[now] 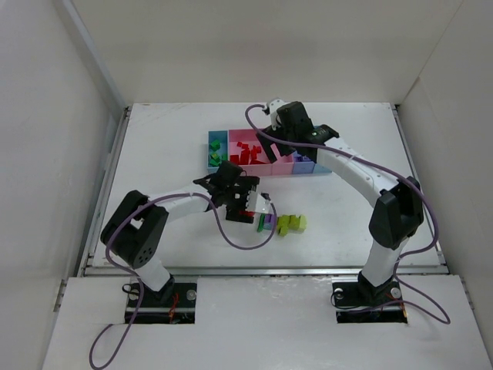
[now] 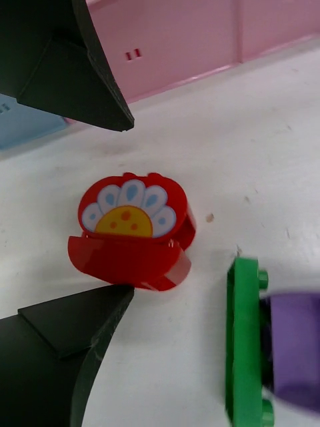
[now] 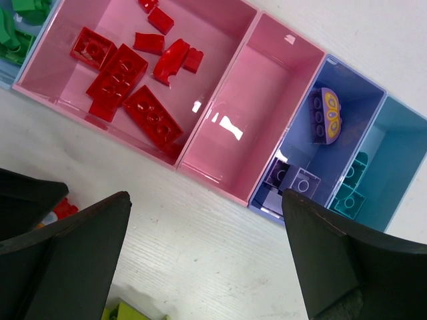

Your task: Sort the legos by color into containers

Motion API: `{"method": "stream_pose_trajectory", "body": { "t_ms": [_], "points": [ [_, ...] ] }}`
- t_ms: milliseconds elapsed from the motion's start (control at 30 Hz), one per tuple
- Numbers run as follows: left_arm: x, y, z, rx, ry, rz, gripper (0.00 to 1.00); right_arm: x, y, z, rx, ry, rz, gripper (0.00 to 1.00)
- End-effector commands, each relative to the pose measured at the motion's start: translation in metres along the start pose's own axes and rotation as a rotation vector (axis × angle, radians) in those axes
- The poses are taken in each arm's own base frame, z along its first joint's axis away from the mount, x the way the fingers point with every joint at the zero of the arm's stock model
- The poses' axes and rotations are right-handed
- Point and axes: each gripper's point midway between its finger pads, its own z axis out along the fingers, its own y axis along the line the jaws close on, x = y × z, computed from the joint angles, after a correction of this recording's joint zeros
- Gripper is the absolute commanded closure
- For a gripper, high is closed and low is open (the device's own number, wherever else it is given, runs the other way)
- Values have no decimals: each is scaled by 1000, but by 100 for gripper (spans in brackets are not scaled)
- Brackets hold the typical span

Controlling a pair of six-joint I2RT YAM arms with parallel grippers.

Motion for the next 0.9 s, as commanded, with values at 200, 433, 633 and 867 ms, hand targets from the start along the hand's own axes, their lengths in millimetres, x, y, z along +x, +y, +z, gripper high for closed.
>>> {"method": "stream_pose_trajectory", "body": {
  "t_ms": [200,433,633,867],
  "points": [
    [-11,-28,0,216,-85,297,1,-3,-1,1,-18,-23,-37,0],
    [-18,-24,4,243,-116,330,5,-8,1,3,-29,-26,-46,0],
    [-11,-27,7,295,-81,324,26,-4,3,5,-40,-8,-57,0],
    [-11,-29,5,314,-80,339,61,-2,1,4,-32,2,-59,0]
  ]
}}
